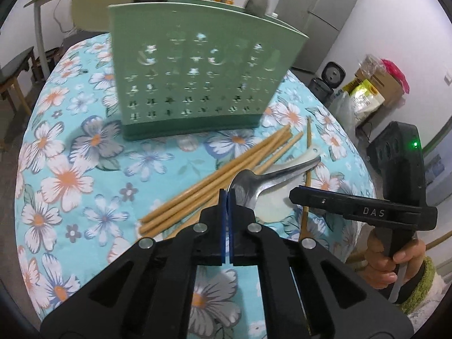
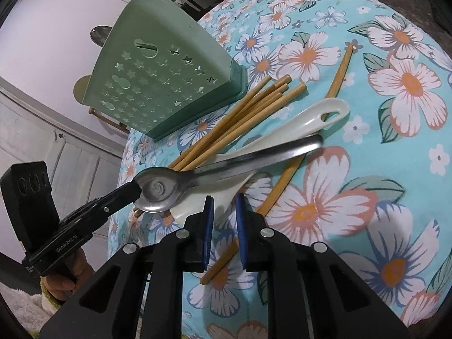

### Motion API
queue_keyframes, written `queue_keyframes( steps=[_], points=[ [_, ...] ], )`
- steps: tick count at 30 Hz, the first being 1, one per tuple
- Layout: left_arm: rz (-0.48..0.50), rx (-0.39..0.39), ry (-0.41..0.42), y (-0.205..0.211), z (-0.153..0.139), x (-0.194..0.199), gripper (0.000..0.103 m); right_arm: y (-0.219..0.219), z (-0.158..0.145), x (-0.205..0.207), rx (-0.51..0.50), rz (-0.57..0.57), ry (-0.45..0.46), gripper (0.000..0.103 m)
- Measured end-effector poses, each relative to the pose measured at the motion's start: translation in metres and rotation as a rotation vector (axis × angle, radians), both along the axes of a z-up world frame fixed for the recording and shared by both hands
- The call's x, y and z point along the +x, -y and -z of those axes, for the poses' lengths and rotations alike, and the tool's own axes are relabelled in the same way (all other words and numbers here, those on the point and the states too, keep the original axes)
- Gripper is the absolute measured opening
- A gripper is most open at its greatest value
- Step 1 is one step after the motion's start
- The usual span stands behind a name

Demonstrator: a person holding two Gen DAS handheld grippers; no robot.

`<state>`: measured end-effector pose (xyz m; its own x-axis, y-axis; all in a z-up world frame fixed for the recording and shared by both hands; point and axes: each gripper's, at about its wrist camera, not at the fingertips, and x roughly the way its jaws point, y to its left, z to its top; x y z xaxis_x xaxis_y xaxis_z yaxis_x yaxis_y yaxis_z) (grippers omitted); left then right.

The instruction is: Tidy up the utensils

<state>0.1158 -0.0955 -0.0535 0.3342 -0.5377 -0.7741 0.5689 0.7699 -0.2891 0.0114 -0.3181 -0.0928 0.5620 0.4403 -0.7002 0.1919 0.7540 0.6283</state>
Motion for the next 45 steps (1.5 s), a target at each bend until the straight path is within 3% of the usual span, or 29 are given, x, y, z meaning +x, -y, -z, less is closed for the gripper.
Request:
queue_keyframes(
  steps=[6,13,20,26,36,45],
  points=[
    [-0.035,-0.026,0.005,-0.014,-0.005,0.003,0.0,-0.01,-0.001,0.014,-0.021,-0.017,-0.022,0.015],
    [-0.047,-0.067,0.008,-0.022,-0.009,0.002,0.001,-0.016,0.006,0.028,0.037,0.009,-0.042,0.018],
    [-0.051,-0.103,0.036,-0.025,-0.02,-0.002,0.001,-0.013,0.011,0.023,0.072,0.046,-0.039,0.005],
    [-0.059,-0.146,0.103,-0.038,-0.046,-0.004,0.001,-0.02,-0.017,0.013,-0.118,0.049,0.013,0.003],
    [-0.092,-0.225,0.248,-0.067,-0.099,-0.009,0.002,-0.003,-0.056,-0.004,-0.317,0.125,0.094,0.003],
    [-0.142,-0.288,0.374,-0.093,-0.148,-0.01,0.002,0.036,-0.083,-0.015,-0.157,0.178,0.207,0.003]
  ],
)
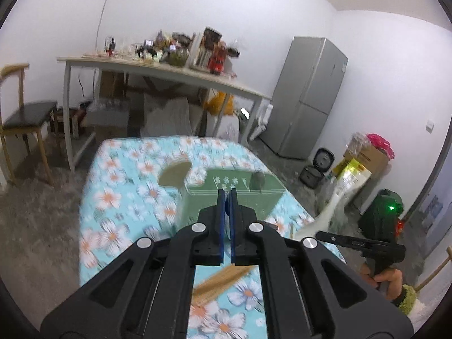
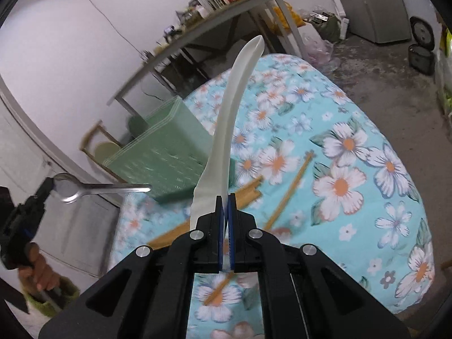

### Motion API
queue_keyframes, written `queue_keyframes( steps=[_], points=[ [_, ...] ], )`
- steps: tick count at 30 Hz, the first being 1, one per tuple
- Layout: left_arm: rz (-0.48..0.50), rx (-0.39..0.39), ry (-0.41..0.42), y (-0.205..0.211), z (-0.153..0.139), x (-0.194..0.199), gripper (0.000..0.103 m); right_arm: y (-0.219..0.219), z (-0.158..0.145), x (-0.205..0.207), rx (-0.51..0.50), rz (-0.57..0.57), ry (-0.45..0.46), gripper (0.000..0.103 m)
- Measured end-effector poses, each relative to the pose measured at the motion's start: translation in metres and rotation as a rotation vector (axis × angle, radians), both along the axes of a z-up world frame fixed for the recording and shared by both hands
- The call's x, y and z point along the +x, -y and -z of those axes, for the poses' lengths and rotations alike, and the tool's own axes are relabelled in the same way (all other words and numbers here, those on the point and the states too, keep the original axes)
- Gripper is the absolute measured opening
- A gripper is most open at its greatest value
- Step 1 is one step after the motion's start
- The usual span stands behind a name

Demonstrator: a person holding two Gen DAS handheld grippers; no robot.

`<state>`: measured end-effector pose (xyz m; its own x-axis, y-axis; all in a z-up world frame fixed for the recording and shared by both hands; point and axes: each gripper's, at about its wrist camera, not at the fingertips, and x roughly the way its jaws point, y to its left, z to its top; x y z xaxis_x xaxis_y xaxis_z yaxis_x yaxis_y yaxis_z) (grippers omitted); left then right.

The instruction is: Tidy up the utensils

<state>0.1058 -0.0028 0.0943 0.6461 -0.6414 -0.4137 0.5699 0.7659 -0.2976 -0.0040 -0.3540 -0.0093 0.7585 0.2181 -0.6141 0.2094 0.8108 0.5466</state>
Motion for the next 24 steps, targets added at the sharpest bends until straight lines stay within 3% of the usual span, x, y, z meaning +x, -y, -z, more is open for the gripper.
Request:
queue_keyframes(
  steps=[3,12,17,24],
  points=[
    [-0.031,0.016,0.071,-0.004,-0.02,0.003,0.002,-0.004,-0.01,-0.002,0.068,-0.048,0.065,0.003],
    [-0.137,0.113,0.253,-0.001,-0.064,0.013,0.002,-0.019,-0.024,0.006,0.1,-0.128,0.125,0.003],
    [-0.156,0.175,0.292,0.011,-0.073,0.027,0.002,-0.025,-0.026,0.008,0.135,-0.165,0.142,0.003],
    [-0.175,0.294,0.295,0.035,-0.06,0.049,0.002,-0.029,-0.026,0.008,0.164,-0.194,0.145,0.003]
  ],
)
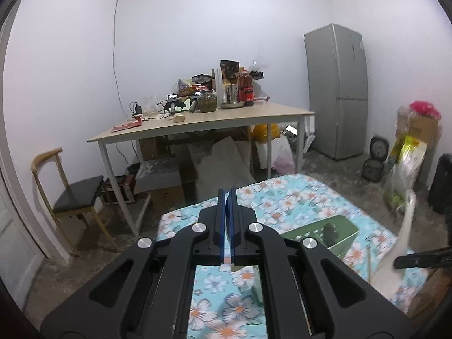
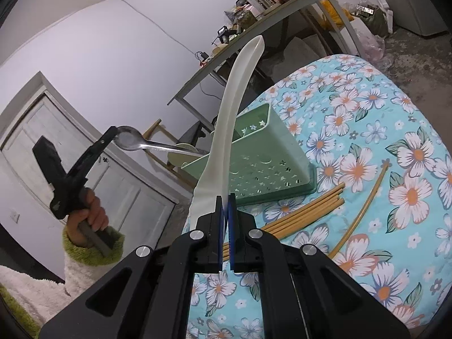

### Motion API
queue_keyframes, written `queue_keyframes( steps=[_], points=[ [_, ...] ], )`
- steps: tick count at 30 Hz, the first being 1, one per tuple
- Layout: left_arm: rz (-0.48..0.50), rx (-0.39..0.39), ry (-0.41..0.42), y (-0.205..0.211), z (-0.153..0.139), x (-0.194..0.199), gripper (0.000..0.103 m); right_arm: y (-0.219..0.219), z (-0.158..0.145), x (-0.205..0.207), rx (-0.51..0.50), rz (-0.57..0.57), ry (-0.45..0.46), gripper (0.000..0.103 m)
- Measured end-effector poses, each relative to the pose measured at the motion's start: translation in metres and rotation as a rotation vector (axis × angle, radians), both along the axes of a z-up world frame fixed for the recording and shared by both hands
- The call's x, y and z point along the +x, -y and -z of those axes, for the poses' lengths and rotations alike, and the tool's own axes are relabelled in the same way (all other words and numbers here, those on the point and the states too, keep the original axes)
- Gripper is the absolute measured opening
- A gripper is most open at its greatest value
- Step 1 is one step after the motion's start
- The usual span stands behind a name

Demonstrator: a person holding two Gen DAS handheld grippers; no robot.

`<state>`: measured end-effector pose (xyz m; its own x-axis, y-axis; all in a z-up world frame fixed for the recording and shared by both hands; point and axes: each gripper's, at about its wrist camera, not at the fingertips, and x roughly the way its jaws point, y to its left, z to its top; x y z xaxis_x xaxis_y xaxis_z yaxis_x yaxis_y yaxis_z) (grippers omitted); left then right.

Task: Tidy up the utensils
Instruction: 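Drop the metal spoon into the green holder with the left tool while the right tool holds the ladle, then insert the white ladle into the green holder and open the right tool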

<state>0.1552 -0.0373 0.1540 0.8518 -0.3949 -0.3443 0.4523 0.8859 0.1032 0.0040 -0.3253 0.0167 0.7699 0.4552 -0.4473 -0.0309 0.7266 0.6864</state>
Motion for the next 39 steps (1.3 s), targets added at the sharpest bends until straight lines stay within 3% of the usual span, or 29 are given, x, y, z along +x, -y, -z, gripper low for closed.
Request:
queue_keyframes(
  steps=[10,16,17,20,22,29,39],
  points=[
    [0.022,0.103,-0.02,0.029,0.026,0.015,0.002,-0.011,0.011,0.011,0.024,-0.044,-0.023,0.003],
    [0.066,0.085,-0.106,0.041,0.043,0.026,0.003,-0.012,0.014,0.016,0.085,-0.072,-0.022,0.003],
    [0.069,0.08,-0.111,0.042,0.045,0.025,0.005,-0.011,0.015,0.017,0.104,-0.081,-0.02,0.003],
    [0.08,0.049,-0.12,0.041,0.046,0.022,0.026,-0.013,0.013,0.021,0.158,-0.113,-0.009,0.003],
    [0.084,0.019,-0.122,0.037,0.045,0.021,0.03,-0.016,0.011,0.024,0.193,-0.14,0.003,0.003],
    [0.05,-0.04,-0.123,0.017,0.044,0.01,0.039,-0.031,0.005,0.05,0.385,-0.269,0.029,0.003],
    [-0.025,-0.098,-0.201,-0.016,0.067,0.0,0.043,-0.03,0.044,0.083,0.843,-0.33,-0.062,0.003]
  ],
)
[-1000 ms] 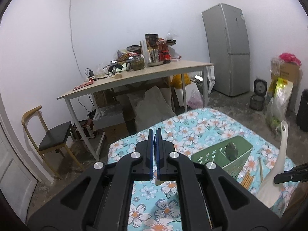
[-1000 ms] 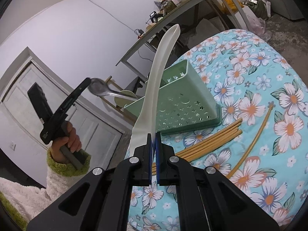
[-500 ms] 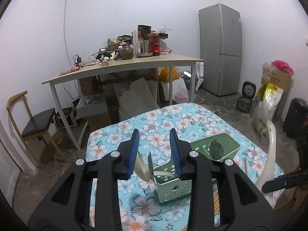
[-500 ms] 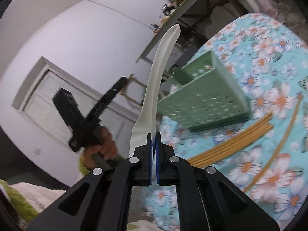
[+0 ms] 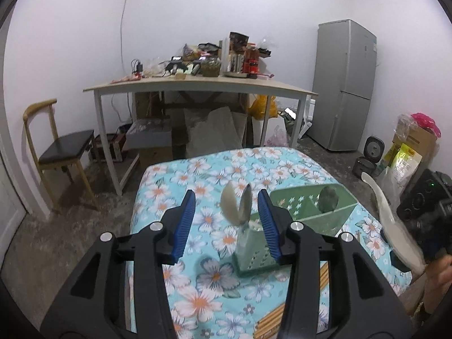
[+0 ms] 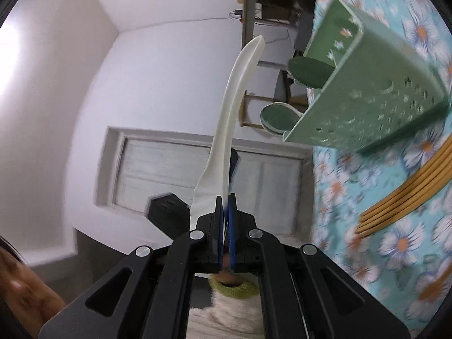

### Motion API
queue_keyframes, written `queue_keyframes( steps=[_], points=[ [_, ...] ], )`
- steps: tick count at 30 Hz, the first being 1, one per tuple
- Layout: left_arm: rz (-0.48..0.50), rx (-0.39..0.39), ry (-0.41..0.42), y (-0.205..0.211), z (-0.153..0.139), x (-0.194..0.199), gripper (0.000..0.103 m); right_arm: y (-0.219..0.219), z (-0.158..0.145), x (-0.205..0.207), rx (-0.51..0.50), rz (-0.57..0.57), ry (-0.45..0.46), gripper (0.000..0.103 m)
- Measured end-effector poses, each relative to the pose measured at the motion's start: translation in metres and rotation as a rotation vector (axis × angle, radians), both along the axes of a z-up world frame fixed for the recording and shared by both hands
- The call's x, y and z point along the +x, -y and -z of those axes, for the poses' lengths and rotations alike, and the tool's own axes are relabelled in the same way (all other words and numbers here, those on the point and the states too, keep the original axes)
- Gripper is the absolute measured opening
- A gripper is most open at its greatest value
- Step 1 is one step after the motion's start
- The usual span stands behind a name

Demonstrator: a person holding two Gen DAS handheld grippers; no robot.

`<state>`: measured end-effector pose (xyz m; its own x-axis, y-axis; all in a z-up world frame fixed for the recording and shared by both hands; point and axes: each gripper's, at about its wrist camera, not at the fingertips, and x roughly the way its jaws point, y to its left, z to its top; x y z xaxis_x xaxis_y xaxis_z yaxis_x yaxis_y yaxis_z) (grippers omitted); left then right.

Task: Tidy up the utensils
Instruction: 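Insert the white ladle into the green holder and open the right tool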

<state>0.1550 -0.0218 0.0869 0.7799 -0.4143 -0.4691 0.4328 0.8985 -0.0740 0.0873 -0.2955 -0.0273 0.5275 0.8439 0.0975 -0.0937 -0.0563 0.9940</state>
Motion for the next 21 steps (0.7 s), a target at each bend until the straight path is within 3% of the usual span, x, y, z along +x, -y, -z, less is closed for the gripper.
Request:
queue_keyframes(
  steps=[7,21],
  points=[
    [-0.016,-0.01,-0.026,-0.006,0.009,0.003,0.044,-0.004,0.032,0.006,0.217,-0.019,-0.113,0.003],
    [-0.012,0.014,-0.045,-0.001,0.018,0.006,0.044,0.005,0.052,0.024,0.45,0.024,-0.134,0.003]
  ],
)
